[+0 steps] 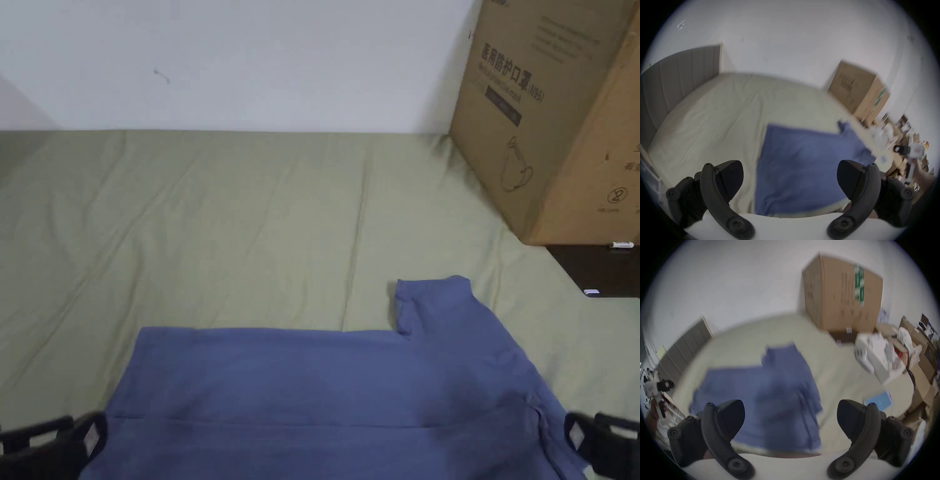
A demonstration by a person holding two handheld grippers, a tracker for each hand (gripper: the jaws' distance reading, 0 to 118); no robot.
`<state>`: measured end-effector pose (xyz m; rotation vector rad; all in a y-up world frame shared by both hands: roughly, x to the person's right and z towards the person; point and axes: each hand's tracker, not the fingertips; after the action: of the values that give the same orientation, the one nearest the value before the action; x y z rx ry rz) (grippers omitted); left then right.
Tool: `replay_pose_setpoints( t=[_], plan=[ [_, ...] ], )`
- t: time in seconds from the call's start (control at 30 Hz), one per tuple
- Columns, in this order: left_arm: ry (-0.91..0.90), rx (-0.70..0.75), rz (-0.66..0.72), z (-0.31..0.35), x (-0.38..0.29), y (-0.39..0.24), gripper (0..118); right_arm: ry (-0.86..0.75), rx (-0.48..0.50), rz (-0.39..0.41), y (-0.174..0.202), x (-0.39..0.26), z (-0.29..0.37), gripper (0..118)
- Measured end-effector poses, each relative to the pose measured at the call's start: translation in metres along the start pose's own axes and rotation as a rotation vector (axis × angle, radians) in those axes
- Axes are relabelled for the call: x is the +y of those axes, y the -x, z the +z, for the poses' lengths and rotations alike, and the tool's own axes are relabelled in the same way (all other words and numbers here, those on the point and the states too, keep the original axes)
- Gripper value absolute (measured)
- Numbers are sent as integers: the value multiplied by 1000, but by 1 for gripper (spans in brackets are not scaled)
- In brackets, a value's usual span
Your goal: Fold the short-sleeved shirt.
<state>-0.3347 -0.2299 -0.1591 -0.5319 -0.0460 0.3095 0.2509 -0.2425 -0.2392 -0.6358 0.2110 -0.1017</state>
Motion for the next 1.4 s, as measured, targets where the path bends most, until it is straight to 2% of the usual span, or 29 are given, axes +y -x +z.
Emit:
replay_pose_setpoints(
  t=[0.07, 0.1, 0.13, 0.17, 0.2, 0.27, 0.33, 0.37, 0.43, 0.5, 0.6, 0.7, 0.73, 0.77, 0.8, 0.83, 0.9, 1.03, 1.1, 1.17, 1.23, 1.27, 1.3, 1.33, 1.37, 1.4],
  plan=[
    [-146, -32, -14, 11, 10, -23, 114, -243, 51, -5, 28, 9, 20, 113],
    [-226, -47, -28, 15, 13, -35, 101, -340, 76, -1, 41, 11, 25, 109],
    [-322, -33, -56, 19, 14, -48, 79, -425, 103, -2, 54, 15, 28, 98],
    [-383, -35, -83, 21, 16, -58, 42, -480, 114, 0, 64, 19, 28, 66],
    [-418, -32, -121, 18, 19, -68, 0, -523, 105, 7, 76, 23, 25, 4],
    [-461, -10, -173, 11, 27, -87, 0, -570, 58, -12, 94, 32, 18, 0],
    [-454, -60, -167, 3, 40, -93, 0, -549, 191, -53, 92, 50, -1, 0],
    [-447, -50, -169, -2, 46, -95, 0, -522, 202, -52, 95, 57, -6, 0],
    [-375, 14, -220, -25, 62, -86, 0, -512, 157, -42, 95, 63, -18, 0],
    [-198, 36, -213, -62, 88, -64, 0, -470, 166, -71, 94, 68, -25, 0],
    [245, -36, -168, -150, 118, -9, 0, -370, 185, -102, 90, 74, -41, 0],
    [389, 17, -166, -216, 111, 35, 1, -292, 163, -25, 91, 80, -56, 0],
    [414, 32, -157, -235, 108, 48, 15, -292, 152, -15, 92, 79, -58, 0],
    [424, 56, -158, -251, 104, 59, 44, -289, 154, -19, 91, 80, -60, 0],
    [436, 74, -132, -268, 95, 69, 97, -275, 163, -29, 90, 80, -62, 0],
    [461, 75, -112, -285, 86, 77, 118, -255, 176, -46, 92, 78, -65, 0],
    [440, 72, -103, -310, 71, 89, 111, -222, 184, -73, 92, 76, -70, 0],
    [566, 166, -187, -356, 24, 99, 111, -163, 182, -84, 89, 70, -79, 0],
    [519, 136, -202, -352, 19, 95, 115, -143, 166, -72, 88, 65, -83, 0],
    [504, 186, -213, -348, 15, 84, 109, -122, 145, -57, 84, 62, -87, 0],
    [484, 193, -245, -331, 24, 71, 83, -109, 140, -55, 78, 58, -92, 0],
    [470, 200, -268, -322, 23, 67, 64, -99, 140, -58, 75, 57, -95, 0],
    [455, 180, -261, -313, 22, 65, 36, -87, 139, -65, 71, 57, -98, 0],
    [442, 154, -251, -304, 32, 63, 14, -79, 143, -78, 67, 58, -102, 0],
    [440, 154, -251, -298, 32, 62, 1, -76, 153, -97, 61, 58, -106, 0],
    [433, 94, -222, -291, 35, 61, 1, -83, 168, -118, 54, 60, -111, 0]
  ],
)
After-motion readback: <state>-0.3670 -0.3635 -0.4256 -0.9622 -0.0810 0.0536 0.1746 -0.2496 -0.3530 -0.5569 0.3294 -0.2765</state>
